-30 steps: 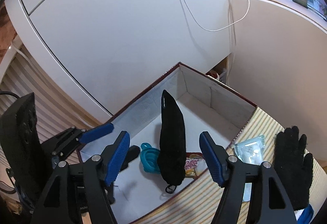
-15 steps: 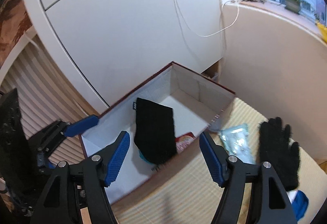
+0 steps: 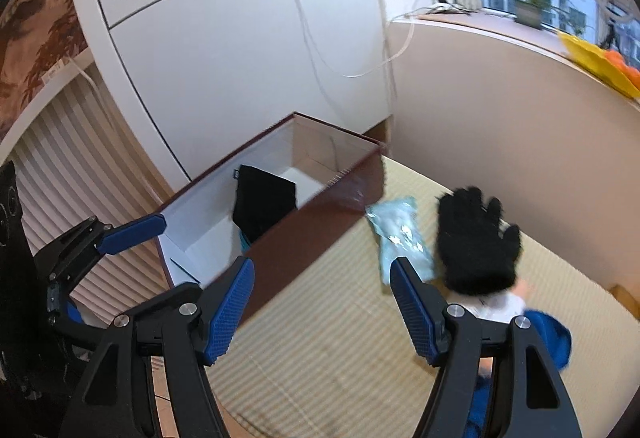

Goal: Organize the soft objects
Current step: 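Move the right tool back over the blue towel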

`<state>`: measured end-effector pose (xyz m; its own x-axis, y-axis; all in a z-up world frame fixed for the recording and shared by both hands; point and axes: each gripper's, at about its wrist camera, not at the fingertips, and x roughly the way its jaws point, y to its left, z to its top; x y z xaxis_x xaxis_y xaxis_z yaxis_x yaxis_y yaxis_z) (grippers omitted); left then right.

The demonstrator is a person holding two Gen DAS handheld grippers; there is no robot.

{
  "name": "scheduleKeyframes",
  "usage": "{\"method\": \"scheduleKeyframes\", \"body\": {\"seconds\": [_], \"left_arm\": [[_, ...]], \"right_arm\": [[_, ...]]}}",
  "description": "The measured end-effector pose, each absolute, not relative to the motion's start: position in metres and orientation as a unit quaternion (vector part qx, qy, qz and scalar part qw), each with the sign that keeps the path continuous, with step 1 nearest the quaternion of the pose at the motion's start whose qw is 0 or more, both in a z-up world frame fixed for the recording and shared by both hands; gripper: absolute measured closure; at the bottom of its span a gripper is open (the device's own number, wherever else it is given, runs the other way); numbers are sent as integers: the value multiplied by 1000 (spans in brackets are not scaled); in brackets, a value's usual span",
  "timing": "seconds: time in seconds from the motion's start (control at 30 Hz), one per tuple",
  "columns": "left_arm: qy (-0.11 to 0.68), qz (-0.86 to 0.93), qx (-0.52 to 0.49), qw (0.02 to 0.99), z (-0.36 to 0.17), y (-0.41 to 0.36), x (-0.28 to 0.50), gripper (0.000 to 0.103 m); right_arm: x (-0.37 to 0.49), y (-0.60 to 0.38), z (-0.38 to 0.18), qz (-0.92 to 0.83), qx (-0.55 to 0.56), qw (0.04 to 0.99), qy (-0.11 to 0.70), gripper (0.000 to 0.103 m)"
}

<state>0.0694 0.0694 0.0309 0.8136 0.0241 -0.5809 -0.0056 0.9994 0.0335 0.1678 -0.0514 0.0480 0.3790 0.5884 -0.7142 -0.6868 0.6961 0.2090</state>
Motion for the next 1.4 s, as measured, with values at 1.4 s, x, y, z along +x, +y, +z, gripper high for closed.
{"method": "scheduleKeyframes", "body": {"seconds": [1.4], "left_arm": [[467, -183, 26, 864, -91, -83, 109, 30]], "right_arm": [[182, -261, -73, 245, 39, 825, 508, 35]]}}
